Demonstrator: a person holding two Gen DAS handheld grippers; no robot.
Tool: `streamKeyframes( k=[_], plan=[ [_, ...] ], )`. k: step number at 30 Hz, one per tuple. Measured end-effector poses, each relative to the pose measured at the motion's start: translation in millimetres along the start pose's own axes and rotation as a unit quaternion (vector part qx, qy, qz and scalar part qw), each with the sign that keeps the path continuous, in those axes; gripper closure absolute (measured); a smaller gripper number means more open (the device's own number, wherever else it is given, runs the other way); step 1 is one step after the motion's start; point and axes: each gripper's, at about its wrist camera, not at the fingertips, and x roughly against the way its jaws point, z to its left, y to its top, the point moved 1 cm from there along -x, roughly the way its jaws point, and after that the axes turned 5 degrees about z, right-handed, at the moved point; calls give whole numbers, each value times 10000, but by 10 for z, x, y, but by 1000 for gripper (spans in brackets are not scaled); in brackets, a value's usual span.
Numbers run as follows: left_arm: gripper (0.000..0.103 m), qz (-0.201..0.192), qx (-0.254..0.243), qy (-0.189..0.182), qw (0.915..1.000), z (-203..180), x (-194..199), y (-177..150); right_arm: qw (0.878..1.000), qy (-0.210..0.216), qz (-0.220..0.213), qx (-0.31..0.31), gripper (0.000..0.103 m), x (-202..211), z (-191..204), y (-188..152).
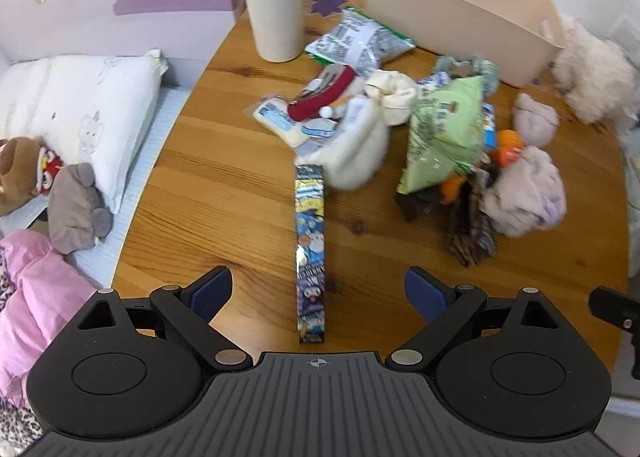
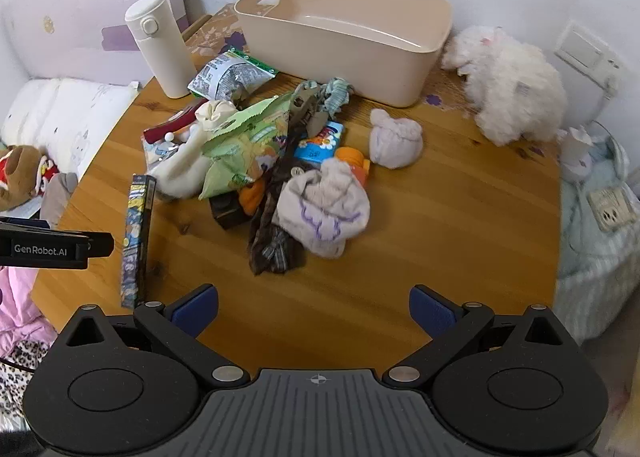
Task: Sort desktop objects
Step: 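Grasp the blue cartoon box with the left tool while the right tool grasps the lavender sock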
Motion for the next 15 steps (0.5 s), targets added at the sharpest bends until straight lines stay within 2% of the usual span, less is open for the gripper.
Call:
streamKeyframes(
  k=[6, 13, 15],
  plan=[
    [8, 111, 68, 159, 9998, 5, -241, 173, 9999, -38, -76, 68, 0, -226, -82, 296],
    [8, 389, -123, 144, 9991, 25, -600, 316, 9994, -154, -268, 128, 0, -489, -67, 526],
    [8, 428, -175, 166, 9988, 15, -704, 334, 9993, -232, -208, 199, 0, -587, -44, 551]
  ],
)
